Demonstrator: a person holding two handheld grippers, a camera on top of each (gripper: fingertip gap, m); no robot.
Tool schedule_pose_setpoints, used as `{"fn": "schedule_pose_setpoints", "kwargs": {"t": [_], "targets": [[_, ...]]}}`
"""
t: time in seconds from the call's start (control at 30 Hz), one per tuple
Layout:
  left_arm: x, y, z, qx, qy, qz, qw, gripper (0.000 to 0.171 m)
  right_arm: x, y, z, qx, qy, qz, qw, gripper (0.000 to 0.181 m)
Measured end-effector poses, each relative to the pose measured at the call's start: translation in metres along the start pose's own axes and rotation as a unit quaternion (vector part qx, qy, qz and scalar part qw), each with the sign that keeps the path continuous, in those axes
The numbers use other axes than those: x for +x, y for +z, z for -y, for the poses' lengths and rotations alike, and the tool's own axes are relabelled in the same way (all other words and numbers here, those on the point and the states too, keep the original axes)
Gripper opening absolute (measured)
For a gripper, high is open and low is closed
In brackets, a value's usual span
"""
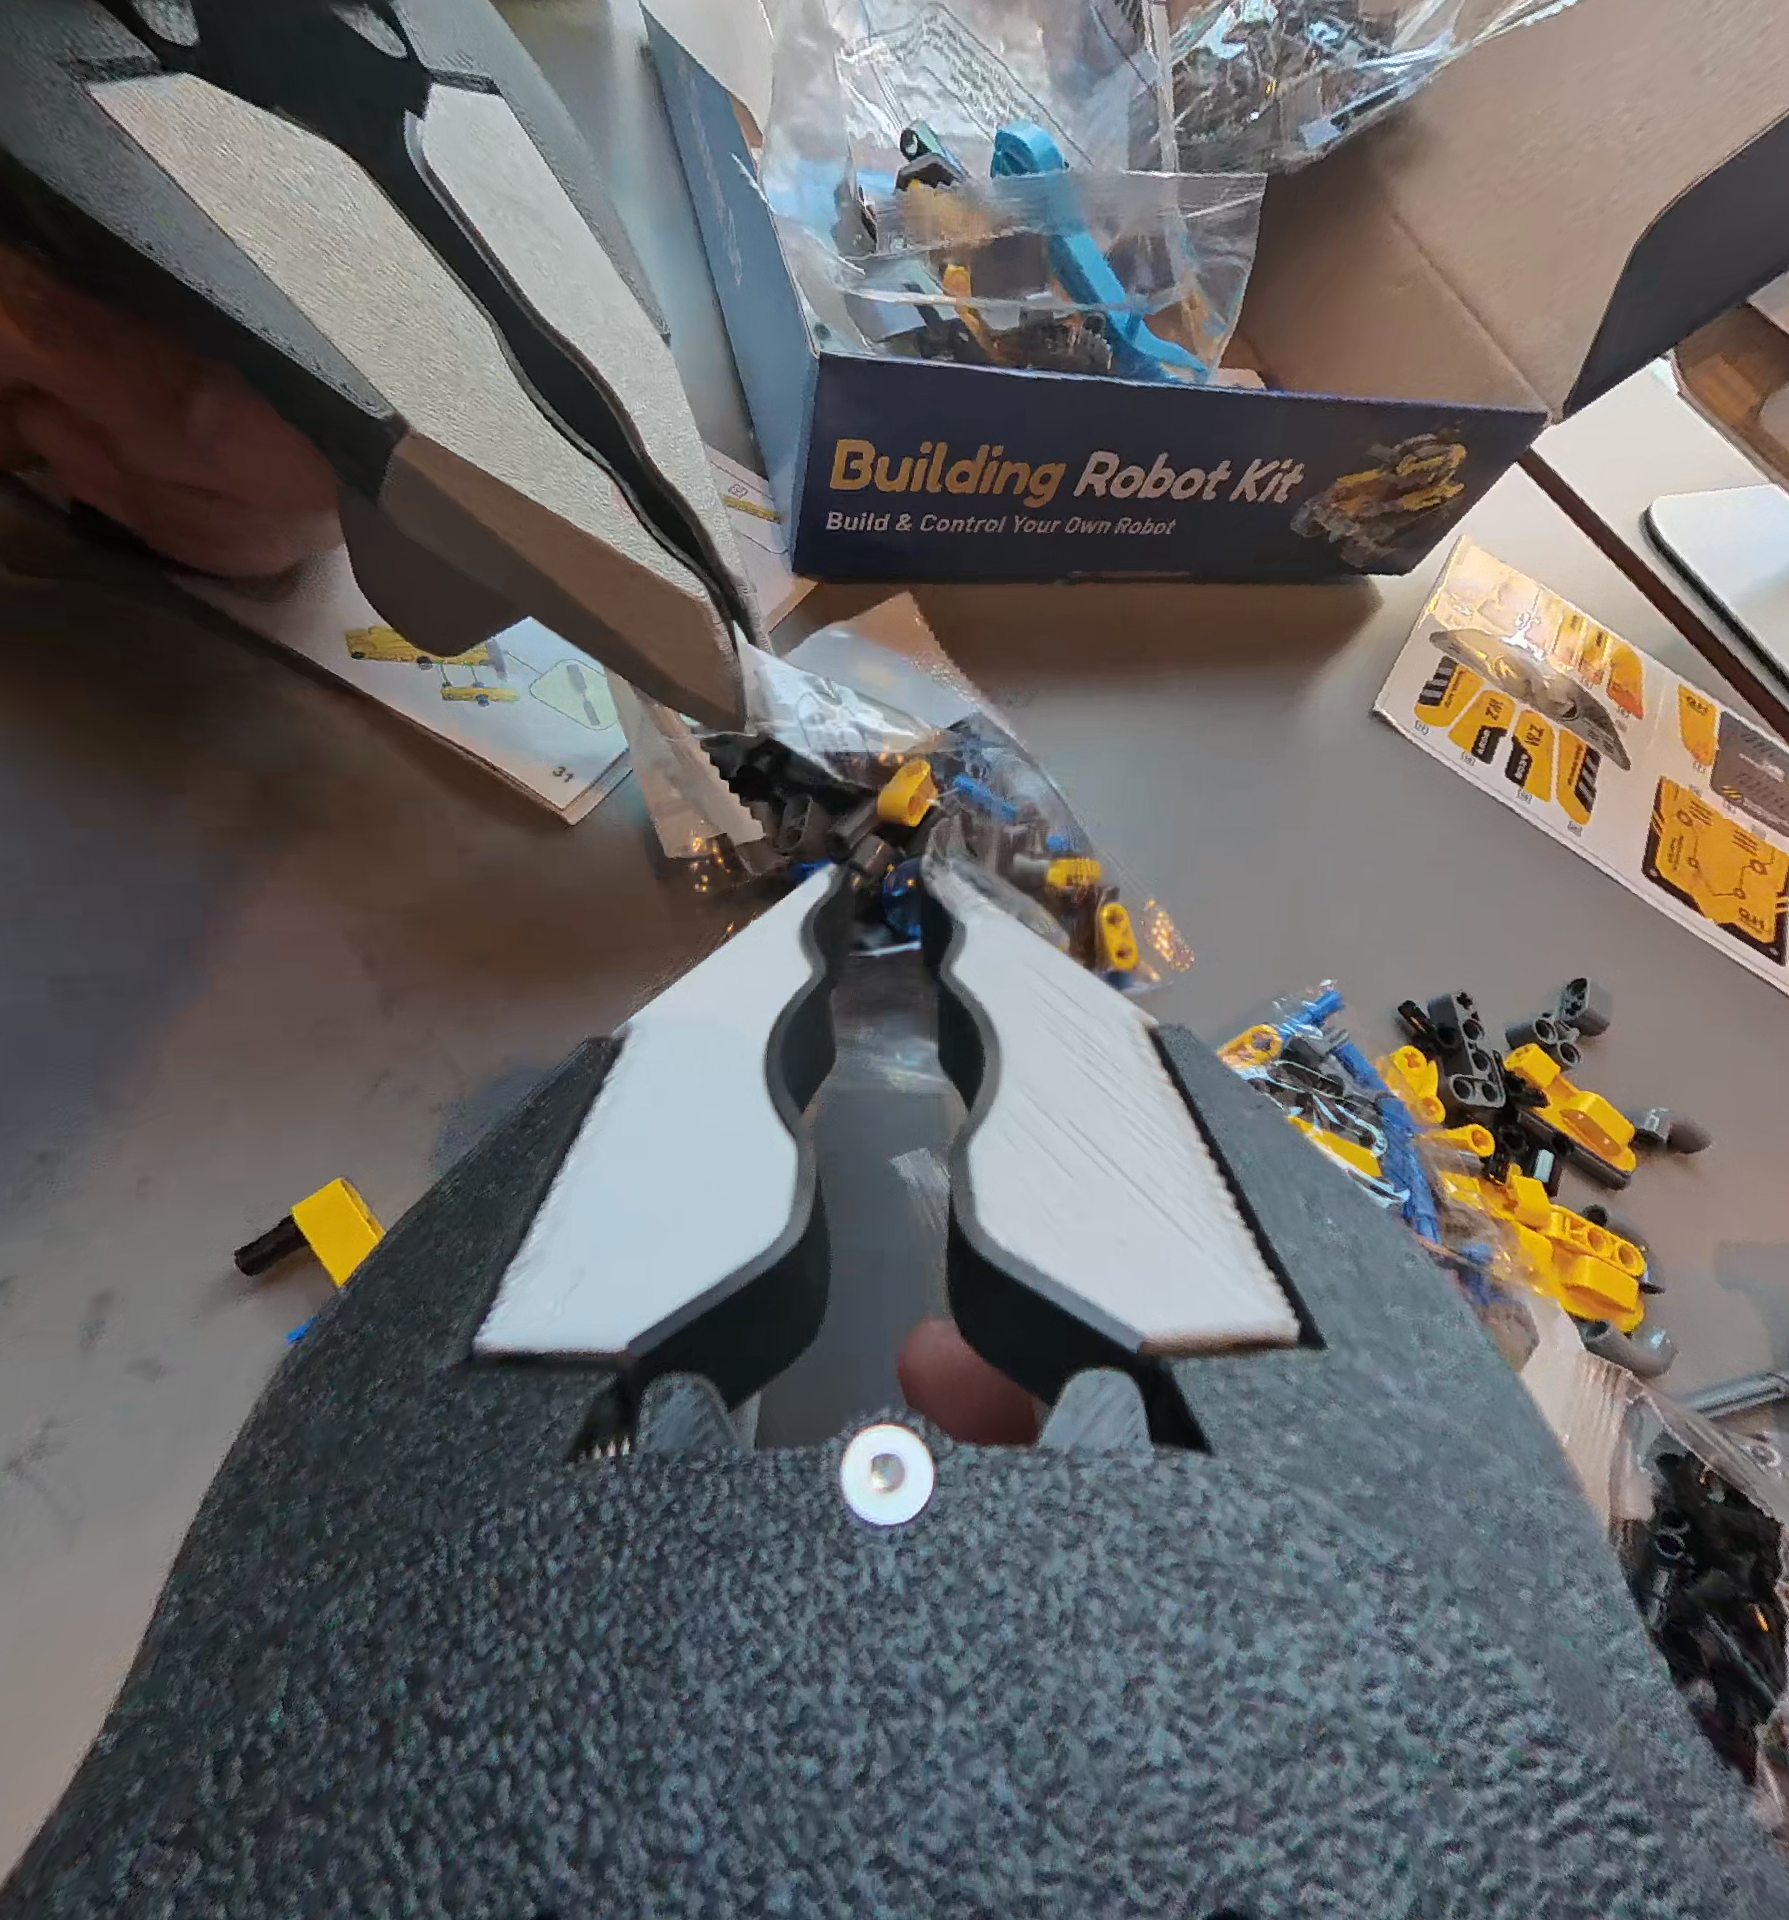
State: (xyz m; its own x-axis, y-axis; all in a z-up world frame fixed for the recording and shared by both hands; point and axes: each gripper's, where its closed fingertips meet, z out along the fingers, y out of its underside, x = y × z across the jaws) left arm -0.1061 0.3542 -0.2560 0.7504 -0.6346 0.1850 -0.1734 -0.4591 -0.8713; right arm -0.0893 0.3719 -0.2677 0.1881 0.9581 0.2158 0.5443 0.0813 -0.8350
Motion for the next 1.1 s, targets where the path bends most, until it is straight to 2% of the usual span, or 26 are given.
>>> {"fn": "schedule_pose_setpoints", "kwargs": {"t": [0.17,0.33,0.47,0.63,0.8,1.03,1.1], "targets": [[0.008,0.0,0.003,0.01,0.017,-0.014,1.0,0.0,-0.002,0.005,-0.002,-0.015,-0.006,0.0,1.0,0.02],[0.018,0.002,0.002,0.006,0.045,-0.026,0.999,0.0,0.0,0.017,-0.005,-0.053,-0.044,-0.033,0.997,0.027],[0.014,0.002,0.003,0.009,0.034,-0.017,0.999,0.0,-0.006,0.026,-0.01,-0.092,-0.037,-0.005,0.995,0.021],[-0.006,-0.004,0.009,0.034,-0.002,0.038,0.999,0.0,-0.004,0.022,-0.01,-0.079,0.003,0.024,0.997,0.01],[-0.016,-0.005,0.008,0.034,-0.018,0.064,0.997,0.0,0.002,0.016,-0.008,-0.054,0.011,0.011,0.998,0.011],[-0.017,-0.005,0.007,0.033,-0.045,0.046,0.997,0.0,0.004,0.01,-0.004,-0.028,0.022,0.008,0.999,0.022],[-0.017,-0.006,0.008,0.035,-0.046,0.043,0.997,0.006,0.005,0.009,0.0,-0.016,0.023,0.005,1.0,0.025]]}}
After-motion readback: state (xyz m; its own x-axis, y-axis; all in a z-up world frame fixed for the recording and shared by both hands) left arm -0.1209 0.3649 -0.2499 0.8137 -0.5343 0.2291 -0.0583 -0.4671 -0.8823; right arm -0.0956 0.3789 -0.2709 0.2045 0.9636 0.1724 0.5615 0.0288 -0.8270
